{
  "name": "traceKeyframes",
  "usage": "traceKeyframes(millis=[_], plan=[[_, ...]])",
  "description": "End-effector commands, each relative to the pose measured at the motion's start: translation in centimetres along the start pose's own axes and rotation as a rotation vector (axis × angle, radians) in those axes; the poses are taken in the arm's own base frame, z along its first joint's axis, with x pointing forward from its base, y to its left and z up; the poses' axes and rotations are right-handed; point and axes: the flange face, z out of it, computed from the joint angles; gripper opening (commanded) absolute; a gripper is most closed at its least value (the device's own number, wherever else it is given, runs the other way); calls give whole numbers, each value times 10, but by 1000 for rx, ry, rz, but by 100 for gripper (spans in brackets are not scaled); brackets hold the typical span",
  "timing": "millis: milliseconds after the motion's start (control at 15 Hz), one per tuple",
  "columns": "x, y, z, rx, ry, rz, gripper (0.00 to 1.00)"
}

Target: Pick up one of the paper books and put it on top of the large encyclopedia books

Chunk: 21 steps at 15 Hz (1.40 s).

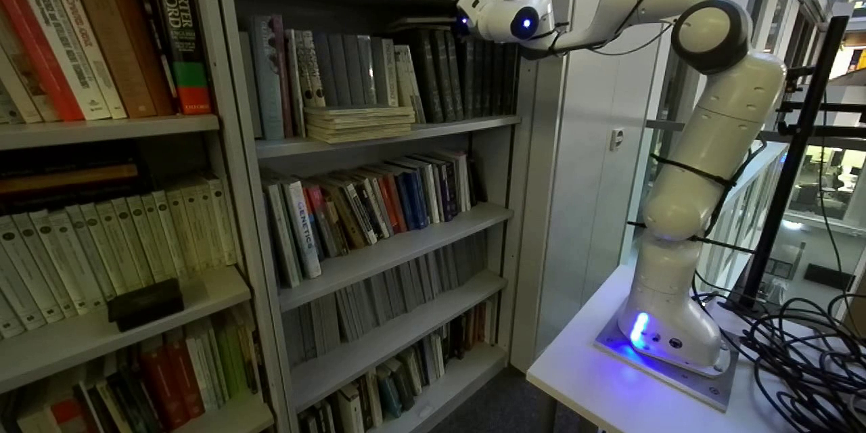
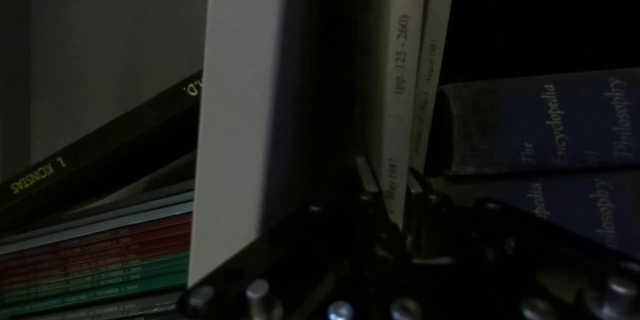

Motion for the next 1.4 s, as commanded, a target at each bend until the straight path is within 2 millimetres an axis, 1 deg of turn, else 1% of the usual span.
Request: traceKeyframes(millis=[0, 133, 533, 933, 1067, 1333], plan=[[-7, 0, 14, 5, 5, -7, 3], [-9, -2, 19, 17, 20, -8, 3], [-14, 6, 26, 23, 82, -9, 3], [-24, 12, 34, 37, 143, -4, 3], [-28, 9, 36, 52, 141, 15, 3], [-29, 9, 37, 69, 131, 52, 3]])
